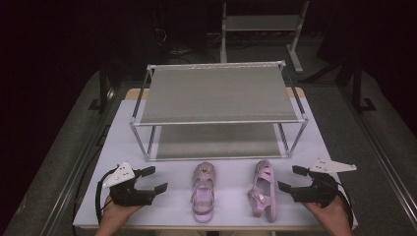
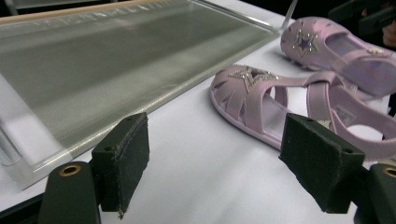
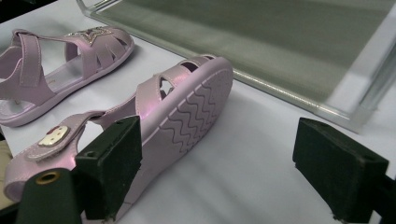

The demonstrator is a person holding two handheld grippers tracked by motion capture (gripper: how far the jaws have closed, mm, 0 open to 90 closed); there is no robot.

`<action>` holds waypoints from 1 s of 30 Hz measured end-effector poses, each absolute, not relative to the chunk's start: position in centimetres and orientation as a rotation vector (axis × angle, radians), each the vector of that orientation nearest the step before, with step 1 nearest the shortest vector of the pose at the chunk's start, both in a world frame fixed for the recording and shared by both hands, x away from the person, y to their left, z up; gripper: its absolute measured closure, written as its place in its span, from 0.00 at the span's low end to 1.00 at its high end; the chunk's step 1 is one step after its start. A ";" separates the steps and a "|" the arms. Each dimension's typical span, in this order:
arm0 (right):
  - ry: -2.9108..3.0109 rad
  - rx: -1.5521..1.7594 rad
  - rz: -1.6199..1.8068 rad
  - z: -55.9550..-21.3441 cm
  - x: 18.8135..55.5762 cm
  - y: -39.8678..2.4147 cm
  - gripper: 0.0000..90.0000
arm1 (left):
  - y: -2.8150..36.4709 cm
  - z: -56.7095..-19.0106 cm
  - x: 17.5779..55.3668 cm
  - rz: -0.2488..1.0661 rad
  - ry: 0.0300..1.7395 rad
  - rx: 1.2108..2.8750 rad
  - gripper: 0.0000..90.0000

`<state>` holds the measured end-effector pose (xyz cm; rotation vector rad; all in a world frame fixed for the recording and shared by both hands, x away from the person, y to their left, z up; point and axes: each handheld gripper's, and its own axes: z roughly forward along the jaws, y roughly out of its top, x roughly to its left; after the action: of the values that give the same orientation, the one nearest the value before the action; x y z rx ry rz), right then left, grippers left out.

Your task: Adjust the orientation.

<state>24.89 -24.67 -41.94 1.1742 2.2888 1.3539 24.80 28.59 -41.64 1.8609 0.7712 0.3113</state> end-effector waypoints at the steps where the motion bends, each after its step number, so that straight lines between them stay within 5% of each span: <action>1: 2.292 1.168 1.354 -42.0 25.0 -24.6 0.17 | 28.6 -41.6 24.8 0.312 0.775 1.856 0.26; 30: 2.226 1.200 1.277 -42.1 24.6 -25.5 0.17 | 25.0 -41.8 23.4 0.250 0.693 1.910 0.29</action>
<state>24.57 -25.53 -42.07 1.1997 2.2256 1.2771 23.39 24.99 -41.82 1.9097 0.6927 0.2495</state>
